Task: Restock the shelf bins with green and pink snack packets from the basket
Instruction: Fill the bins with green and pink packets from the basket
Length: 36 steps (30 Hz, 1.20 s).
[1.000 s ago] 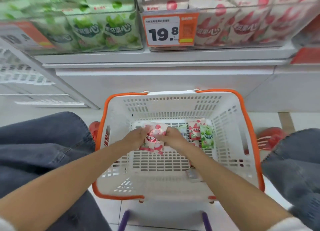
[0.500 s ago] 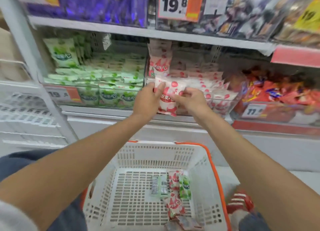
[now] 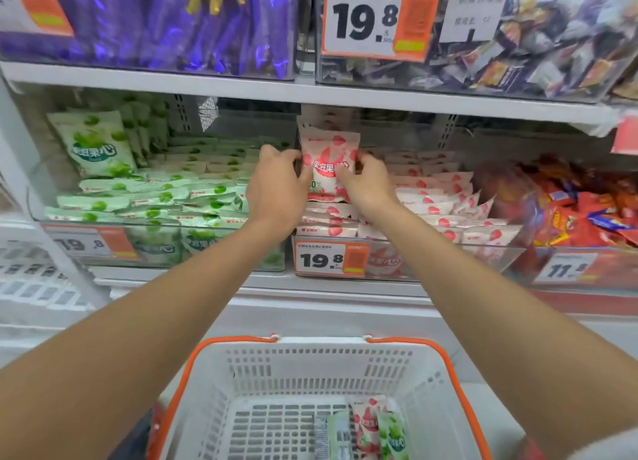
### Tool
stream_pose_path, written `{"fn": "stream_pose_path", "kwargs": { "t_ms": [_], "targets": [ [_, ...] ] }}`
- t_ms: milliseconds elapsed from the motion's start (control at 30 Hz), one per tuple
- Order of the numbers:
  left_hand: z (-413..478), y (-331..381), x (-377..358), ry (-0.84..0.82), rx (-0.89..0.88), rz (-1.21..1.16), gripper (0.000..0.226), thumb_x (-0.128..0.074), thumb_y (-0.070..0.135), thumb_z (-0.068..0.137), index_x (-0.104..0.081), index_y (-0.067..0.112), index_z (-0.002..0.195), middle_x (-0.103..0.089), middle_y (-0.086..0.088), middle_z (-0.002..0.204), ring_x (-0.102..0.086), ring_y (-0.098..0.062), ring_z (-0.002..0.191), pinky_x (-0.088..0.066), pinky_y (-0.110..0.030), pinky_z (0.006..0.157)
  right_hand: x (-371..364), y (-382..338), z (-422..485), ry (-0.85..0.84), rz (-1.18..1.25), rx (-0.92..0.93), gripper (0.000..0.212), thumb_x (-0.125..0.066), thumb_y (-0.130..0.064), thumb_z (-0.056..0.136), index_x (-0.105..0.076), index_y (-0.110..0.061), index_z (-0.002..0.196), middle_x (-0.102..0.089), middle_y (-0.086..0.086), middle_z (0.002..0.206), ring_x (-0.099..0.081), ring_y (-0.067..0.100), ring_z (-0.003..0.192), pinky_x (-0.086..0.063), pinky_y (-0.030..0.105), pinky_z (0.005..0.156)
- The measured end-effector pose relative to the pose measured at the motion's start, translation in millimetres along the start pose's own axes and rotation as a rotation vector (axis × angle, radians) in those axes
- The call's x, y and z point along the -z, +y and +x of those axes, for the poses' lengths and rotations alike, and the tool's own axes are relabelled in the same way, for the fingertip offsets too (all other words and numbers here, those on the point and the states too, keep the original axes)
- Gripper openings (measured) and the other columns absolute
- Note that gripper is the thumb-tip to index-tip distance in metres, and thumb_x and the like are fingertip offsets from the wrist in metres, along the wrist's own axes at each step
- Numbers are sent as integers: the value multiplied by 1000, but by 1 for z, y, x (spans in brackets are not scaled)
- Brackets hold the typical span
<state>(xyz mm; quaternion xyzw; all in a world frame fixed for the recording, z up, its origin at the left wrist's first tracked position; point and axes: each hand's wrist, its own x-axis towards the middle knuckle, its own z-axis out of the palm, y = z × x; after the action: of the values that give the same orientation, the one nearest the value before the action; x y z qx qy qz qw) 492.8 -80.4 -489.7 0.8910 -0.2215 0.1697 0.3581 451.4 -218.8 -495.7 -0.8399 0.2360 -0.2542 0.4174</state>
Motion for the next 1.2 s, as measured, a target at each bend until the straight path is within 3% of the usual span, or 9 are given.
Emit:
{"fn": "stream_pose_path", "kwargs": {
  "t_ms": [167, 333, 533, 633, 733, 833, 900, 1067, 1200],
  "targets": [
    [-1, 5, 1, 31, 16, 52, 19, -53, 32, 98, -64, 17, 104, -46, -6, 107, -55, -23, 77, -38, -32, 60, -7, 2, -4, -57, -115, 90, 32, -64, -31, 88, -59, -17, 116, -63, 4, 111, -61, 20, 100, -51, 42, 92],
    [-3, 7, 0, 46, 10, 65, 19, -56, 30, 97, -62, 17, 109, -45, -5, 108, -55, -23, 76, -38, -32, 59, -7, 1, -11, 12, -196, 127, 40, -62, -32, 91, -56, -13, 125, -57, 5, 122, -54, 19, 113, -44, 31, 96],
    [-9, 4, 5, 16, -7, 79, 27, -54, 36, 97, -58, 10, 105, -49, -9, 109, -57, -28, 82, -44, -36, 61, 7, -4, -31, 94, -272, 136, 49, -62, -29, 91, -49, -7, 132, -47, 9, 132, -44, 23, 124, -38, 31, 100],
    [-26, 7, 15, 3, -42, 52, 20, -55, 34, 96, -55, 15, 102, -50, -6, 105, -55, -24, 80, -42, -34, 61, 17, -4, -60, 197, -330, 229, 38, -61, -26, 93, -56, -13, 128, -51, 3, 122, -51, 17, 111, -44, 25, 83],
    [-61, 9, 25, 13, -26, -5, 15, -58, 29, 94, -53, 20, 105, -51, -1, 106, -55, -22, 79, -47, -38, 65, 23, 10, -103, 174, -310, 278, 21, -58, -19, 91, -64, -18, 110, -57, -2, 106, -57, 15, 88, -49, 32, 70],
    [-113, -2, 23, -84, 38, -55, 7, -55, 24, 92, -49, 21, 91, -56, 1, 93, -56, -23, 76, -49, -41, 67, 17, 41, -154, 98, -287, 263, 29, -55, -14, 89, -61, -20, 116, -58, -3, 100, -56, 15, 83, -47, 33, 67],
    [-150, -20, 10, -272, 168, -76, 6, -54, 24, 91, -50, 21, 87, -61, 0, 85, -58, -24, 77, -49, -40, 70, 7, 68, -190, 11, -286, 212, 31, -53, -13, 91, -60, -21, 120, -57, -4, 104, -57, 15, 84, -44, 31, 66],
    [-218, -91, -25, -786, 305, 43, 13, -59, 21, 90, -65, 12, 82, -72, -11, 101, -66, -27, 103, -53, -41, 85, -22, 180, -257, -547, -510, -139, 29, -50, -11, 92, -63, -17, 116, -62, 2, 114, -61, 21, 98, -49, 31, 83],
    [-238, -120, -42, -983, 325, 153, 19, -59, 21, 90, -67, 9, 77, -72, -15, 91, -66, -24, 78, -56, -38, 82, -45, 247, -295, -798, -601, -387, 16, -47, -7, 94, -61, -8, 88, -60, 8, 85, -60, 22, 82, -53, 34, 84]
  ]
}}
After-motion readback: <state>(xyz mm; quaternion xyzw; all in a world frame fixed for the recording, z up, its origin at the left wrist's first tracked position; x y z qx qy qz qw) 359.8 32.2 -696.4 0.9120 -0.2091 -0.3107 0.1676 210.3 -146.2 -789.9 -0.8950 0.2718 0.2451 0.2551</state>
